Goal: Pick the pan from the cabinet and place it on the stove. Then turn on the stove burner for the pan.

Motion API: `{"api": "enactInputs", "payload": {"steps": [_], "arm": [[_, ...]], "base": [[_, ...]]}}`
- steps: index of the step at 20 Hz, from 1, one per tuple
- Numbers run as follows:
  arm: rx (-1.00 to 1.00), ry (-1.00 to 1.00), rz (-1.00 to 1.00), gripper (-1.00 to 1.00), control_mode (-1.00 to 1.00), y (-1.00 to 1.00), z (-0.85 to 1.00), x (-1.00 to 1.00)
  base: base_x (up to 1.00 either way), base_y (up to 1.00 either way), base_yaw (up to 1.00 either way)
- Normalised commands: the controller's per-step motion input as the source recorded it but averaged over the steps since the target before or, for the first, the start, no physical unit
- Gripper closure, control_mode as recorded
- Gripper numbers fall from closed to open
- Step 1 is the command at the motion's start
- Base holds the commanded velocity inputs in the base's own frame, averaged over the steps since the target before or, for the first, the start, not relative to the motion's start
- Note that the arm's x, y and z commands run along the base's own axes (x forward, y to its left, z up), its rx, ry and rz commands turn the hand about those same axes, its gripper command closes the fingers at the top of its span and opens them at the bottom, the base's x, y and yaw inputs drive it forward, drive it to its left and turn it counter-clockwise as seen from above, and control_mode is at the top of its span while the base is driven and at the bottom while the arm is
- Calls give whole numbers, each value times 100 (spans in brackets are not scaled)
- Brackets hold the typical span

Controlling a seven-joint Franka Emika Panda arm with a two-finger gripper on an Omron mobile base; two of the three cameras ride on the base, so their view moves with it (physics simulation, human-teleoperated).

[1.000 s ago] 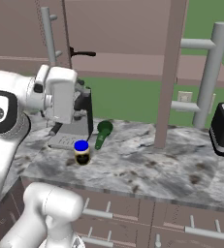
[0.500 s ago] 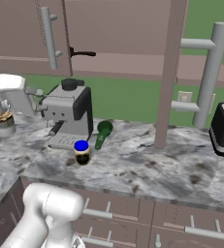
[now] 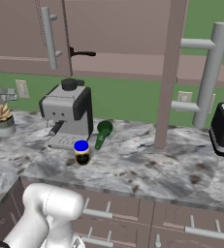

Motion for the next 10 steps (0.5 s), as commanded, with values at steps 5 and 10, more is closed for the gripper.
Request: {"api": "enactInputs", "payload": {"steps": [5, 10], "arm": [[12, -35, 26, -100, -100, 28, 20, 11], [5, -41, 26, -100, -100, -2, 30, 11]], "base": [[0, 0, 0], [0, 0, 0]]}}
